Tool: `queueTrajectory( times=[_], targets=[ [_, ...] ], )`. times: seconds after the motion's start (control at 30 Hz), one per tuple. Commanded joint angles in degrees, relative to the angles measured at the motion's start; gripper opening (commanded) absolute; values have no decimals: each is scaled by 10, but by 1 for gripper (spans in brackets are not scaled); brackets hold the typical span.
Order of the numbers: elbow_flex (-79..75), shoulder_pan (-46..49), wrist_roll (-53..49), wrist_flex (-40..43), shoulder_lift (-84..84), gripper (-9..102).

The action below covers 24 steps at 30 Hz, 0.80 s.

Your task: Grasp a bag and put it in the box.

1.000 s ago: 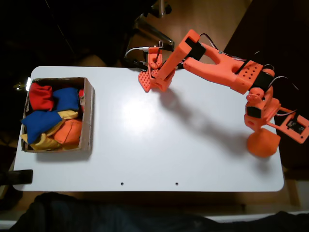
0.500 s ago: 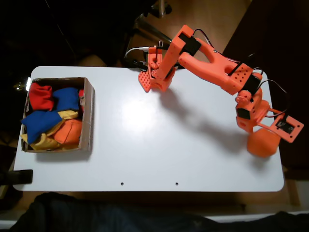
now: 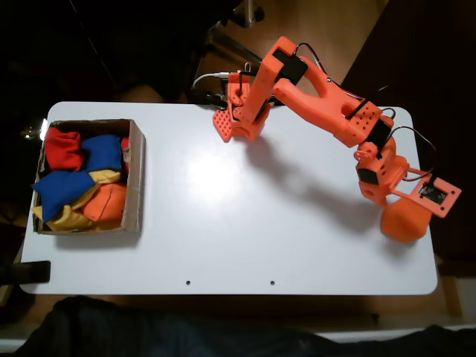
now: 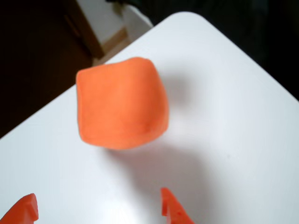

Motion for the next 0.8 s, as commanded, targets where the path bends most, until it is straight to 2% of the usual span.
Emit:
queueTrajectory(
  times=[0.0,0.37,0.77],
  targets=[
    [11,-3,0,-35,39,52],
    [117,4,-8,-162,75,52],
    [164,17,-28,-236,75,52]
  ],
)
